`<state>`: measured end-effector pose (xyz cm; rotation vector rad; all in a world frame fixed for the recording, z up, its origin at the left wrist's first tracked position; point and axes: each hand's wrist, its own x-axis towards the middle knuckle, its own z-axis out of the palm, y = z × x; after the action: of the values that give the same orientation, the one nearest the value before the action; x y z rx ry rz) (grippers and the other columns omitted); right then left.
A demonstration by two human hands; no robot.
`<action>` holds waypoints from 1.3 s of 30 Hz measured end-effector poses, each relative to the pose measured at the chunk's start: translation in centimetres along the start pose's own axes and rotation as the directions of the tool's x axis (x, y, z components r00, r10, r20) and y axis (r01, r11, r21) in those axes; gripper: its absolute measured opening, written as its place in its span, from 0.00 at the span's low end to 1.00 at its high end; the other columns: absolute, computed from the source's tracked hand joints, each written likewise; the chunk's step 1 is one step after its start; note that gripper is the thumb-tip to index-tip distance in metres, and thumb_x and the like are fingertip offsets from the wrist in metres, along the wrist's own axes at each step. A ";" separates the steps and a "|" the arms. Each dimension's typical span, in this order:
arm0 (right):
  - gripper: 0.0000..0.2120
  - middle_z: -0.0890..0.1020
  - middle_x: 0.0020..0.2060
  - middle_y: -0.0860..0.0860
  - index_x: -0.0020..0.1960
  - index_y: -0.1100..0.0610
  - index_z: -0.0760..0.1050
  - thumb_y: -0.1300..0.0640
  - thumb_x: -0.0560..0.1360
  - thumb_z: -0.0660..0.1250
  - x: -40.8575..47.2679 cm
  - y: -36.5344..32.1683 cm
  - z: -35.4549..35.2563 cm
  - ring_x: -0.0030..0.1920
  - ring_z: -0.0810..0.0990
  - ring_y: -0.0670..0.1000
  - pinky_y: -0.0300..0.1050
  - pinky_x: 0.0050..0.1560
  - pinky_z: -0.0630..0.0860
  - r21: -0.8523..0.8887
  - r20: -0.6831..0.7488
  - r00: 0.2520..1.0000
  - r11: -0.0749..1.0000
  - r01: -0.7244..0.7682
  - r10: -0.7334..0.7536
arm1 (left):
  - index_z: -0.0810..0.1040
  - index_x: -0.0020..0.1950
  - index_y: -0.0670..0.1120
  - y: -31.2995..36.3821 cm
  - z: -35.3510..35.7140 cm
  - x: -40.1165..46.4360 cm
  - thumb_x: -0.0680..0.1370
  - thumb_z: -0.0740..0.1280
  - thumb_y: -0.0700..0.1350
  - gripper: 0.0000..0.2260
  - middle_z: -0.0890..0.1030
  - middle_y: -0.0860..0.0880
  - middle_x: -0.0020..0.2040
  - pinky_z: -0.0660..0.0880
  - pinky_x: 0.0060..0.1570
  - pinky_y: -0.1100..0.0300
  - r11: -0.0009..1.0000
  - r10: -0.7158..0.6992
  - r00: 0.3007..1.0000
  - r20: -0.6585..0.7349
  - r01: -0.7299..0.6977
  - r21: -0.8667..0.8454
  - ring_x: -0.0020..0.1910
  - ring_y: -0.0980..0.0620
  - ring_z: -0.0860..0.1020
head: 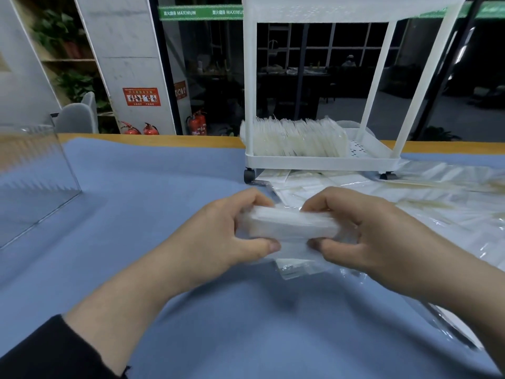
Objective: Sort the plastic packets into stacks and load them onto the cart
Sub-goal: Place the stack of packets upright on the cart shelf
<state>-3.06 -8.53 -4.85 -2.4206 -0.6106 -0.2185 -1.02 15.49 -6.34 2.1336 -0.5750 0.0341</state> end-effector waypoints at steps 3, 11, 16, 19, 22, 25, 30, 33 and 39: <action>0.12 0.79 0.47 0.38 0.53 0.37 0.75 0.48 0.73 0.74 -0.1 0.0 -0.4 0.44 0.78 0.42 0.33 0.39 0.70 0.040 0.051 0.998 0.999 -0.037 0.035 | 0.77 0.49 0.57 -0.4 0.1 0.4 0.73 0.79 0.45 0.13 0.79 0.47 0.39 0.69 0.36 0.63 1.000 -0.003 0.999 -0.049 0.003 -0.009 0.33 0.57 0.71; 0.07 0.79 0.45 0.39 0.52 0.40 0.78 0.47 0.74 0.71 0.4 -0.5 -1.7 0.41 0.81 0.46 0.46 0.43 0.80 -0.112 0.108 0.986 0.987 -0.115 0.128 | 0.76 0.48 0.58 0.2 0.5 1.6 0.74 0.77 0.44 0.13 0.80 0.55 0.38 0.69 0.38 0.66 0.998 0.038 0.998 -0.055 -0.036 0.045 0.34 0.60 0.73; 0.07 0.78 0.36 0.48 0.44 0.49 0.77 0.46 0.73 0.71 1.9 -0.7 -5.2 0.36 0.76 0.49 0.51 0.40 0.75 -0.247 0.012 0.983 0.953 -0.175 0.183 | 0.75 0.55 0.63 2.9 0.1 4.8 0.74 0.77 0.51 0.16 0.82 0.55 0.46 0.77 0.48 0.60 0.997 0.070 0.996 -0.052 -0.068 0.029 0.45 0.56 0.79; 0.07 0.79 0.32 0.48 0.41 0.50 0.78 0.48 0.73 0.72 3.4 0.0 -8.6 0.34 0.75 0.49 0.47 0.36 0.72 -0.256 -0.134 0.958 0.925 -0.282 0.255 | 0.72 0.63 0.63 4.0 -0.6 7.6 0.74 0.75 0.55 0.20 0.78 0.65 0.57 0.71 0.53 0.76 0.990 0.140 0.982 -0.129 -0.138 0.024 0.57 0.70 0.75; 0.05 0.81 0.35 0.53 0.42 0.52 0.81 0.52 0.75 0.70 5.1 1.4 -11.8 0.33 0.74 0.51 0.45 0.33 0.70 -0.276 -0.328 0.890 0.868 -0.412 0.318 | 0.78 0.59 0.56 3.3 -2.4 9.4 0.80 0.69 0.54 0.09 0.81 0.60 0.52 0.72 0.48 0.74 0.980 0.181 0.869 -0.461 -0.197 0.014 0.52 0.68 0.77; 0.06 0.80 0.34 0.56 0.44 0.58 0.80 0.55 0.76 0.69 7.5 3.1 -13.2 0.31 0.73 0.53 0.43 0.29 0.67 -0.272 -0.420 0.835 0.828 -0.490 0.356 | 0.77 0.59 0.51 -0.2 -3.6 11.3 0.81 0.67 0.53 0.09 0.80 0.52 0.54 0.77 0.50 0.59 0.991 0.107 0.739 -0.666 -0.135 0.009 0.51 0.59 0.78; 0.10 0.73 0.32 0.54 0.39 0.62 0.71 0.58 0.76 0.66 12.8 6.6 -12.8 0.31 0.70 0.52 0.43 0.28 0.60 -0.412 -0.467 0.804 0.714 -0.566 0.368 | 0.60 0.78 0.54 -2.4 -3.7 14.7 0.76 0.71 0.61 0.35 0.73 0.51 0.67 0.76 0.61 0.44 0.995 -0.090 0.852 -0.515 0.057 -0.080 0.61 0.49 0.75; 0.14 0.71 0.32 0.53 0.36 0.58 0.64 0.60 0.77 0.66 15.3 8.3 -12.0 0.31 0.69 0.51 0.42 0.28 0.59 -0.493 -0.462 0.814 0.660 -0.566 0.353 | 0.56 0.79 0.58 -1.9 -3.2 16.6 0.76 0.70 0.63 0.37 0.75 0.54 0.64 0.76 0.60 0.45 0.996 -0.091 0.892 -0.443 0.070 -0.063 0.58 0.50 0.77; 0.16 0.71 0.33 0.53 0.37 0.57 0.62 0.61 0.79 0.67 19.0 11.7 -10.5 0.31 0.70 0.52 0.43 0.27 0.61 -0.528 -0.470 0.792 0.596 -0.605 0.389 | 0.61 0.76 0.56 -3.2 -2.2 18.6 0.83 0.62 0.55 0.21 0.79 0.55 0.49 0.77 0.48 0.47 0.997 -0.069 0.886 -0.459 0.075 -0.005 0.47 0.48 0.79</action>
<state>19.10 -16.06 2.86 -3.0188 0.4142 -0.6461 17.31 11.54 -3.21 2.0583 -0.2135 0.4911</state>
